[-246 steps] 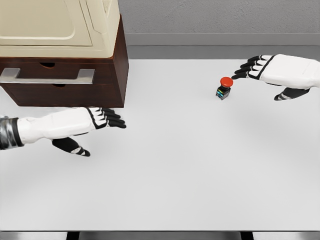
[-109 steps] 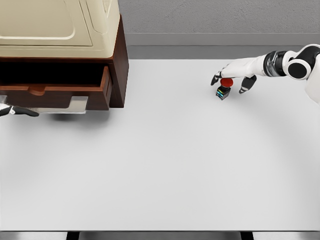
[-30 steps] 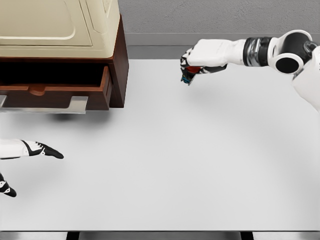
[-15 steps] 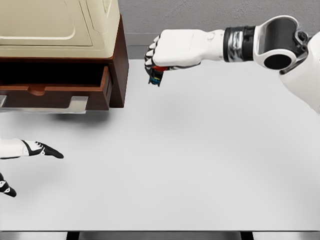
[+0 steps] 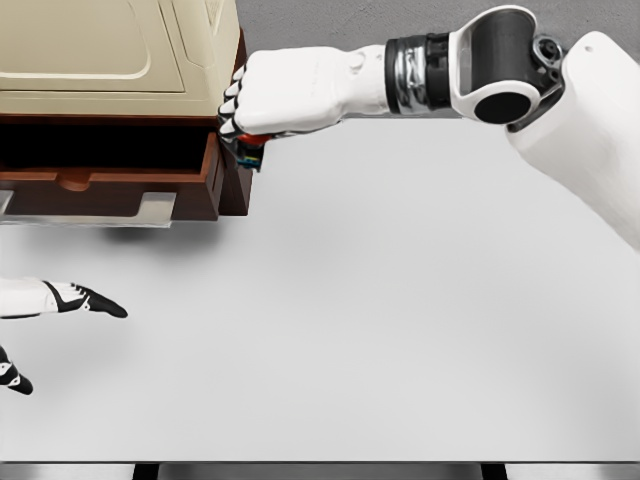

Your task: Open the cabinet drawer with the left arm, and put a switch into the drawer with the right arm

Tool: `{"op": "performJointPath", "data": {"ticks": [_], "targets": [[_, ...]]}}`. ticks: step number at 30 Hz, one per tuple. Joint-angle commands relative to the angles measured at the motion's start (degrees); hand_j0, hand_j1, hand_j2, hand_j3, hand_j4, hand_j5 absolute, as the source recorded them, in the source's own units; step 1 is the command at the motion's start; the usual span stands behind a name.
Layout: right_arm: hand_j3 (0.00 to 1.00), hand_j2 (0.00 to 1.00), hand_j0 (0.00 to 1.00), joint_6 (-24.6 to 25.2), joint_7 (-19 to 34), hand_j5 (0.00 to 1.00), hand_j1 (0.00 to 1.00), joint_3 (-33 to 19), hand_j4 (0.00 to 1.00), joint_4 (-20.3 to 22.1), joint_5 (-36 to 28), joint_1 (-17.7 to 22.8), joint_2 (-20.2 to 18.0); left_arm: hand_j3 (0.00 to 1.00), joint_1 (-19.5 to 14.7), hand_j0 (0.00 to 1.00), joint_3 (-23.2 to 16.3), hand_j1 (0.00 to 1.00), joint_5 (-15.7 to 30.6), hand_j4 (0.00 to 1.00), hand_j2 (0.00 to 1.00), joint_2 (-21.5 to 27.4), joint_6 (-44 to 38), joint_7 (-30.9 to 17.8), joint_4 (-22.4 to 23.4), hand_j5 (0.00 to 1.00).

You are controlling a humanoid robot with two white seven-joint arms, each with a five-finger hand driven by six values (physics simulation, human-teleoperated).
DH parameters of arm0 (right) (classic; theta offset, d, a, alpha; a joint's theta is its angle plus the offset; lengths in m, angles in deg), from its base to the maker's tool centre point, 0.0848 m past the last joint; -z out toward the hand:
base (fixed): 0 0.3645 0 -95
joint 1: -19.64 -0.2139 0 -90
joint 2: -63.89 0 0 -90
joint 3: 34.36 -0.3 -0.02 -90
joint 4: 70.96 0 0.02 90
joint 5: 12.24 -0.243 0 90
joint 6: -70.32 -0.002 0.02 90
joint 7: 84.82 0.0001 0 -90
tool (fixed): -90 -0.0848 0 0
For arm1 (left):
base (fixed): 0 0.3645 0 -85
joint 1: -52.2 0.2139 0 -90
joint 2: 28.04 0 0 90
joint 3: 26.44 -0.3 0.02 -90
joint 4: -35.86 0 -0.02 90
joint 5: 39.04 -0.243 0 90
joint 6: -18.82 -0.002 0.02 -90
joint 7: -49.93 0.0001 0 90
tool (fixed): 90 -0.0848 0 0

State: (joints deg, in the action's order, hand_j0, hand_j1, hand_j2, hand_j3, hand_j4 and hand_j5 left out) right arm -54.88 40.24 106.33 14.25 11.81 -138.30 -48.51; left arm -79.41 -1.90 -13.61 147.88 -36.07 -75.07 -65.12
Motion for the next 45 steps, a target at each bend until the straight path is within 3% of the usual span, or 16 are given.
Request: {"op": "performJointPath", "data": {"ticks": [1, 12, 21, 26, 33, 45], "targets": [[0.46, 0.46, 0.46, 0.19, -0.06, 0.46, 0.46, 0.29, 0.46, 0.04, -0.40, -0.26, 0.34, 1.00, -0.05, 1.00, 0.06, 1.00, 0.41, 1.00, 1.00, 0.03, -0.10, 0.00, -0.01, 1.00], [0.46, 0.46, 0.46, 0.19, -0.06, 0.46, 0.46, 0.38, 0.46, -0.05, -2.78, -4.04, 1.13, 1.00, -0.05, 1.00, 0.06, 1.00, 0.41, 1.00, 1.00, 0.03, -0.10, 0.00, -0.01, 1.00], [0.46, 0.46, 0.46, 0.19, -0.06, 0.46, 0.46, 5.04, 0.46, -0.93, -2.95, -7.21, 7.45, 1.00, -0.05, 1.00, -0.02, 1.00, 0.32, 1.00, 1.00, 0.03, -0.10, 0.00, -0.01, 1.00], [0.46, 0.46, 0.46, 0.19, -0.06, 0.46, 0.46, 5.12, 0.46, -5.67, -2.95, -8.79, 10.00, 1.00, -0.05, 1.00, -0.29, 1.00, 0.32, 1.00, 1.00, 0.03, -0.10, 0.00, -0.01, 1.00], [0.46, 0.46, 0.46, 0.19, -0.06, 0.46, 0.46, 6.62, 0.46, -15.51, -2.69, -10.64, 15.01, 1.00, -0.05, 1.00, -0.29, 1.00, 0.32, 1.00, 1.00, 0.03, -0.10, 0.00, -0.01, 1.00], [0.45, 0.45, 0.45, 0.19, -0.06, 0.45, 0.45, 7.85, 0.45, -21.49, -2.07, -12.13, 18.53, 1.00, -0.05, 1.00, -0.38, 1.00, 0.32, 1.00, 1.00, 0.12, -0.10, 0.00, -0.01, 1.00]]}}
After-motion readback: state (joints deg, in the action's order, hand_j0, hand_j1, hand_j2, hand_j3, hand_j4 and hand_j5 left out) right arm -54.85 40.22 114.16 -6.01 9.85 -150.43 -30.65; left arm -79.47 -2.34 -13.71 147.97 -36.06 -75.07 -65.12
